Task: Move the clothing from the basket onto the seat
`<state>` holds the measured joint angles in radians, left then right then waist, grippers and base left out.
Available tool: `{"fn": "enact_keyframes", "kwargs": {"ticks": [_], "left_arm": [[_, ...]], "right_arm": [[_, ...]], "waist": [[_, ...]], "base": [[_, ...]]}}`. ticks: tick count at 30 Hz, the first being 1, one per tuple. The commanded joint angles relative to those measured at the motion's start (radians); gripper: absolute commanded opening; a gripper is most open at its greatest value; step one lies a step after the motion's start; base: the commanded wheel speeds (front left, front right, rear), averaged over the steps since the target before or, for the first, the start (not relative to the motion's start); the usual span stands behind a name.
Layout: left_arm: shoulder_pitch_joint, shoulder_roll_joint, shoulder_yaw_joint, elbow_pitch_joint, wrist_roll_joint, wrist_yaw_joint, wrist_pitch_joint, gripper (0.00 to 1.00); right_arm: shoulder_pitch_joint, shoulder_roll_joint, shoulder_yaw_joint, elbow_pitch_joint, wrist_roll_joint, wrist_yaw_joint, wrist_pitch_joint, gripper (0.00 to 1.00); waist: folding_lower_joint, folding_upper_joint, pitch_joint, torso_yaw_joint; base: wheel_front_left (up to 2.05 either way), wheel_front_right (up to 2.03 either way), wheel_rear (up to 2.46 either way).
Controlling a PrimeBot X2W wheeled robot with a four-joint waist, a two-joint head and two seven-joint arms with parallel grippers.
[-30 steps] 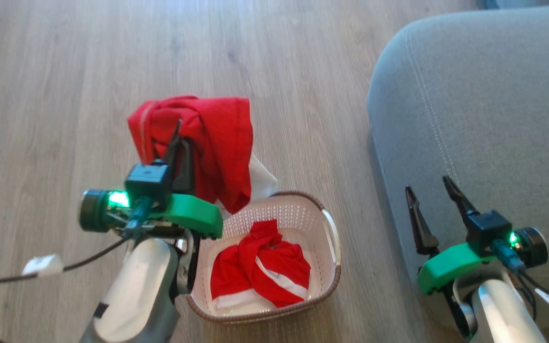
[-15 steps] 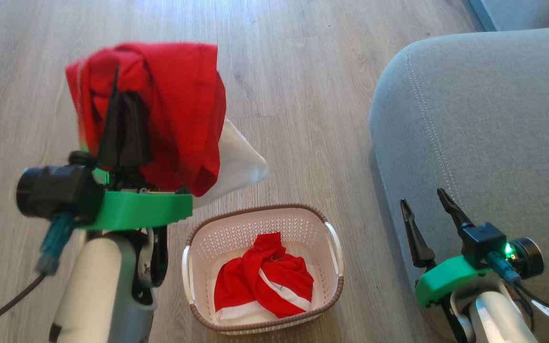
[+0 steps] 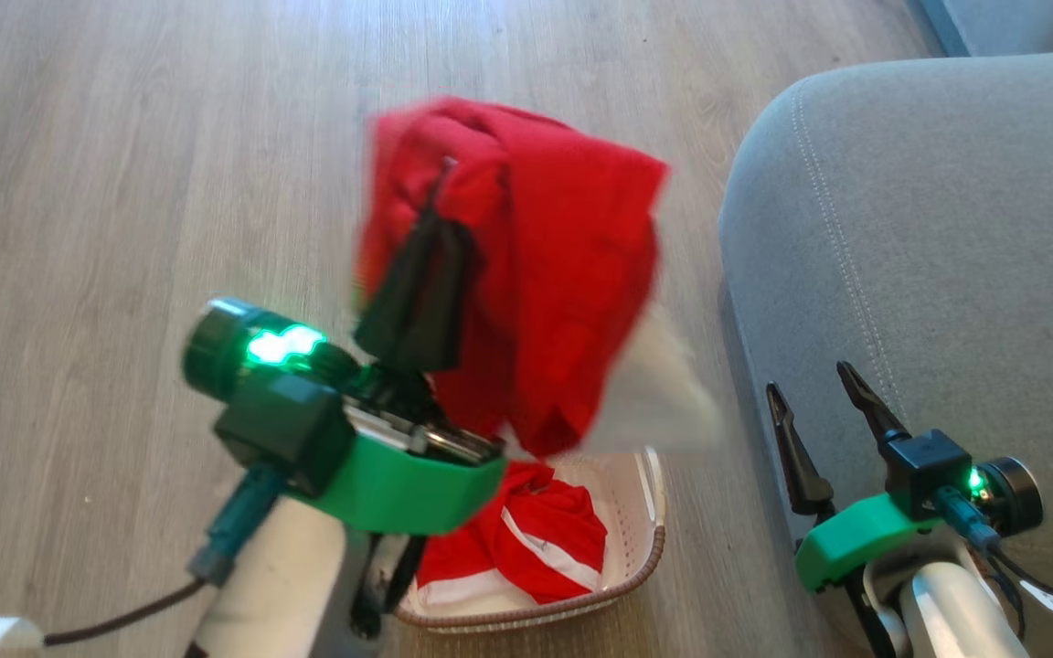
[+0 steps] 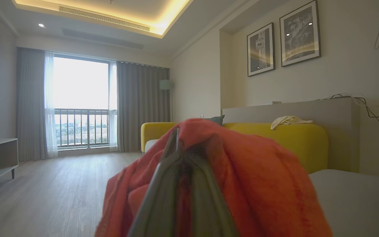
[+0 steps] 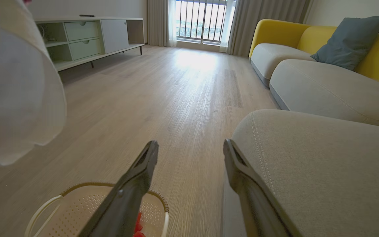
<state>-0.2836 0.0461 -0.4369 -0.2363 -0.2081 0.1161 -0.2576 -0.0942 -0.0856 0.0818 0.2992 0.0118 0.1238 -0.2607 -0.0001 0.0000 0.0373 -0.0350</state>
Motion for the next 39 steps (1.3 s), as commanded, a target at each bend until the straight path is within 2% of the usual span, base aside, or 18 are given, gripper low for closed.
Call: {"fn": "enact_keyframes", "kwargs": {"ticks": [1,9,19,25,28,39], "left_arm": [[-0.029,0.004,0.024,-0.027,-0.003,-0.004,-0.004,0.0],[-0.049,0.004,0.007,-0.035,-0.021,0.029,-0.004,0.0],[-0.058,0.004,0.017,-0.034,-0.009,0.037,-0.004,0.0],[-0.057,0.004,0.027,-0.016,0.004,0.034,-0.004,0.0],[-0.056,0.004,0.029,-0.014,0.003,0.035,-0.004,0.0],[-0.053,0.004,0.035,0.01,0.013,0.03,-0.004,0.0]], "right_arm": [[-0.024,-0.008,0.023,-0.038,0.007,0.007,-0.001,1.0],[-0.03,-0.027,0.027,-0.063,0.004,0.007,-0.001,1.0],[-0.034,-0.035,0.051,-0.137,0.046,0.007,-0.001,1.0],[-0.027,-0.072,0.083,-0.191,0.046,0.007,-0.001,1.0],[-0.023,-0.105,0.129,-0.221,0.052,0.007,-0.001,1.0],[-0.039,-0.271,0.407,-0.398,0.097,0.007,-0.001,1.0]], "waist": [[0.0001,0.0,0.008,0.002],[0.0001,0.0,0.019,0.003],[0.0001,0.0,0.018,-0.01],[0.0001,0.0,0.021,-0.013],[0.0001,0.0,0.022,-0.012],[0.0001,0.0,0.024,-0.013]], "base": [[0.0,0.0,0.0],[0.0,0.0,0.0],[0.0,0.0,0.0],[0.0,0.0,0.0],[0.0,0.0,0.0],[0.0,0.0,0.0]]}}
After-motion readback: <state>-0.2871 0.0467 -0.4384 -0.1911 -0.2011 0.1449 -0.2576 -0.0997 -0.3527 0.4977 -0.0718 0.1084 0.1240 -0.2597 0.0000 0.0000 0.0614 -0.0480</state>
